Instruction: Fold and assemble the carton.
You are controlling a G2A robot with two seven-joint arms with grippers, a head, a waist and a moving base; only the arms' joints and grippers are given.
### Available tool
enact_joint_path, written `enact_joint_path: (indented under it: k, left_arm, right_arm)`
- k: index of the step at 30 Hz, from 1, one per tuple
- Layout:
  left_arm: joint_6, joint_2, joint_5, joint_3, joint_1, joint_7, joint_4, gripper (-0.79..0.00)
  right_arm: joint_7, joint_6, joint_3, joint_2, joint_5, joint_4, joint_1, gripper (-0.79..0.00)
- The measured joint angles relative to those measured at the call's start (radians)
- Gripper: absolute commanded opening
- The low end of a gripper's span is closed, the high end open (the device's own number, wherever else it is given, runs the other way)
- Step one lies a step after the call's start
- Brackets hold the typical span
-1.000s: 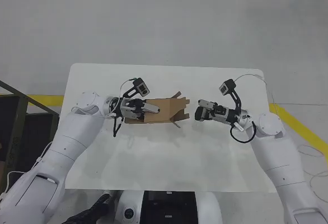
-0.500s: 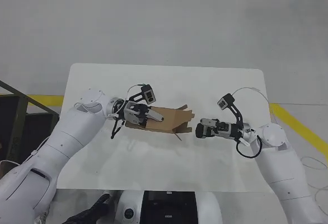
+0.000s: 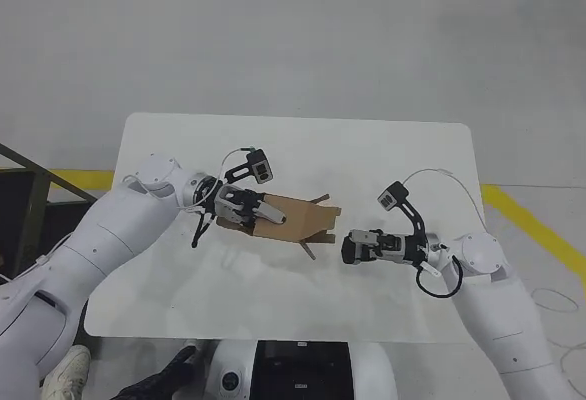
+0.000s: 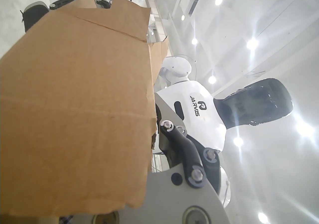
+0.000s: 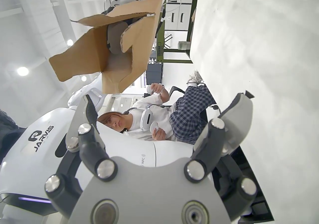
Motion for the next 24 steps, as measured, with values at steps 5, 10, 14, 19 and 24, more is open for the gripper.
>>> enact_joint_path:
  k: [5,10,14,19,24]
  left_arm:
    - [0.0,0.0,0.0,0.0,0.0,0.0,0.0,-0.785]
    - [0.0,0.0,0.0,0.0,0.0,0.0,0.0,-0.785]
    - [0.002,-0.001,0.004,-0.004,0.006,0.011,-0.01,-0.785]
    - [0.001,-0.002,0.028,-0.039,0.027,0.009,-0.018,-0.785]
    - [-0.01,0.013,0.102,-0.057,0.033,0.0,-0.03,-0.785]
  right_arm:
    - [0.0,0.0,0.0,0.0,0.0,0.0,0.0,0.0]
    - [0.0,0.0,0.0,0.0,0.0,0.0,0.0,0.0]
    - [-0.039,0.006,-0.001,0.0,-0.012,-0.009,-0.005,0.0]
    - [-0.076,0.005,-0.004,0.003,-0.047,0.016,0.002,0.0]
    - [-0.082,-0.006,-0.014,0.003,-0.05,0.046,0.002,0.0]
